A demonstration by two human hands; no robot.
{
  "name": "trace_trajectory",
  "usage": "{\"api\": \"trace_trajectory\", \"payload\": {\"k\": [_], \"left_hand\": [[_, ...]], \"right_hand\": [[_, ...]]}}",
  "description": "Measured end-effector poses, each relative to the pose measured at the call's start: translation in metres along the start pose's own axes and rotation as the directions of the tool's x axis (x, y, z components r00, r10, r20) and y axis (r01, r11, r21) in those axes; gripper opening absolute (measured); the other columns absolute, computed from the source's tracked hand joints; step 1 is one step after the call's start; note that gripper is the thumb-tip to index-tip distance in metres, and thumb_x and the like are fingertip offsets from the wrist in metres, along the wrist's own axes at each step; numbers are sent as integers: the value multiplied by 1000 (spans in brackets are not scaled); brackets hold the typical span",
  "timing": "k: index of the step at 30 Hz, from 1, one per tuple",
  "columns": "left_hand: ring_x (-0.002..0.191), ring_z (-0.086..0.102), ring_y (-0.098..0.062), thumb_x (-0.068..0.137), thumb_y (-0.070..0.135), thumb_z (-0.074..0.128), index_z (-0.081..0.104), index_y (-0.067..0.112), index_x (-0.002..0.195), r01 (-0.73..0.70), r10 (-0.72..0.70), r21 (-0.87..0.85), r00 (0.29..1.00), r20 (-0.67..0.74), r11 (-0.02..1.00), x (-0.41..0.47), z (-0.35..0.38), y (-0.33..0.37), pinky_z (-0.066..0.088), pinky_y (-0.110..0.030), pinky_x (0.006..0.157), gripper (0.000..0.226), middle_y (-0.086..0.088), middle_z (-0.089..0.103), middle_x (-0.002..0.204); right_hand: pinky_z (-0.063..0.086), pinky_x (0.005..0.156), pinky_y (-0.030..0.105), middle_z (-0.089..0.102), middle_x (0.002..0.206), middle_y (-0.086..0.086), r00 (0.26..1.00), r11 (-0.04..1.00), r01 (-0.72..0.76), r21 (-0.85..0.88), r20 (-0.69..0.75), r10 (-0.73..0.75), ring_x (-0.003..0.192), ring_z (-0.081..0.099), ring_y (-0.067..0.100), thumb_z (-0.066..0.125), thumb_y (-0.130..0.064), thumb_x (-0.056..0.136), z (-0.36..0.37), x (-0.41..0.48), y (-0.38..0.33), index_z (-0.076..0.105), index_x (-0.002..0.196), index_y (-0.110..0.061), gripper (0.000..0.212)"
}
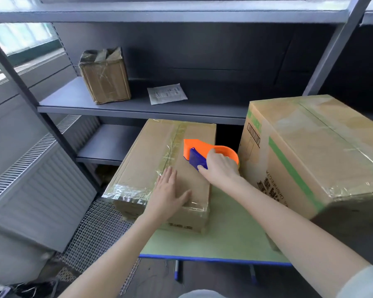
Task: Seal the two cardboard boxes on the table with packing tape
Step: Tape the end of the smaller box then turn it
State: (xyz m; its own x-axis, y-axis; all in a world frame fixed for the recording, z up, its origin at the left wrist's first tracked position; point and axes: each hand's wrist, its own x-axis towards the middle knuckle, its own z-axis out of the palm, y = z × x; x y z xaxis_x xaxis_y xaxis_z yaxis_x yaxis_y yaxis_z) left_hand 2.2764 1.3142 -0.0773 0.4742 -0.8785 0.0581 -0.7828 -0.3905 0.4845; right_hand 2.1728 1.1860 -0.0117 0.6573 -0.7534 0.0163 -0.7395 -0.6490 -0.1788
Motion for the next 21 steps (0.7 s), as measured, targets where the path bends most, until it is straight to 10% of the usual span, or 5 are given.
{"api": "trace_trajectory", "payload": {"k": [11,15,21], "left_hand": [[145,3,-17,95,48,41,30,19,146,-334,301,204,937,177,920,-19,-26,-60,-9,-21,114,60,-3,7,156],[127,46,-34,83,40,64,58,11,128,-423,420,357,903,88,833,-26,-12,-47,34,-49,106,54,-11,52,136],[102,65,-35,66,27,85,71,10,108,-360,458,448,879,-130,818,-32,16,-31,54,-50,82,47,-12,69,111]], "right_hand": [[27,104,40,51,127,14,968,965,150,-217,-168,-188,122,41,31,59,-43,86,36,-13,-36,50,121,-4,53],[49,87,50,62,109,23,846,971,175,-162,-479,-232,103,60,40,84,-21,64,41,-46,-16,65,107,2,52],[55,82,41,67,108,14,815,906,412,-101,-405,-415,102,64,32,82,-5,67,64,-78,3,71,102,-3,36]]}}
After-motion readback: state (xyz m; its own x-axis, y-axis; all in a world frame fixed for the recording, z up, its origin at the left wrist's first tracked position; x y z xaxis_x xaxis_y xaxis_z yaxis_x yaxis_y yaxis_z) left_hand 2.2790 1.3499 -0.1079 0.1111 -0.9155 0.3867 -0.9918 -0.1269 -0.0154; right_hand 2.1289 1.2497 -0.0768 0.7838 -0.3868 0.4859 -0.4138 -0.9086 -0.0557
